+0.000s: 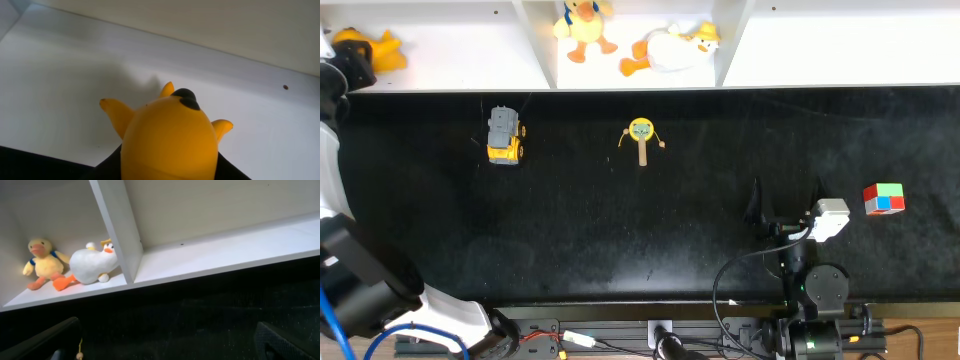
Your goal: Store Toys
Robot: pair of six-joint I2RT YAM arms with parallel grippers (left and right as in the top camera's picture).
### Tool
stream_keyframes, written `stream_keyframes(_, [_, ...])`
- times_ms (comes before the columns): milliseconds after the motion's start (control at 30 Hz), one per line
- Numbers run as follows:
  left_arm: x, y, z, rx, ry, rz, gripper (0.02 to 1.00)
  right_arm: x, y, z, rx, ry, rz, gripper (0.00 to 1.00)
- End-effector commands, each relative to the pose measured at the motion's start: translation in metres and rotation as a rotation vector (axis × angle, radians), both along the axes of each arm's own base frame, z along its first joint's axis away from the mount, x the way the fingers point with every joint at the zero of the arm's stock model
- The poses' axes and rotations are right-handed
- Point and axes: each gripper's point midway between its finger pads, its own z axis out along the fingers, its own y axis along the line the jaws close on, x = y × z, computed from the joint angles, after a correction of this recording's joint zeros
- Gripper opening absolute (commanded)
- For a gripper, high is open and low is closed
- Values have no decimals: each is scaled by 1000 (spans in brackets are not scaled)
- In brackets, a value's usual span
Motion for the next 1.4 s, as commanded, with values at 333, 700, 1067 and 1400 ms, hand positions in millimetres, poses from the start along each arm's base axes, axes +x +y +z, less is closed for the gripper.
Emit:
stream_keyframes(333, [3,-3,2,14,25,-3,325,0,0,-4,7,3,-5,996])
stream_keyframes(700, [7,-3,-13,10,47,-23,343,0,0,-4,7,3,-5,996])
stream_keyframes(1067, [14,-2,-17,38,33,-42,375,0,0,-4,7,3,-5,996])
stream_keyframes(1400, [23,-10,-29,38,43,-67,527,0,0,-4,7,3,-5,996])
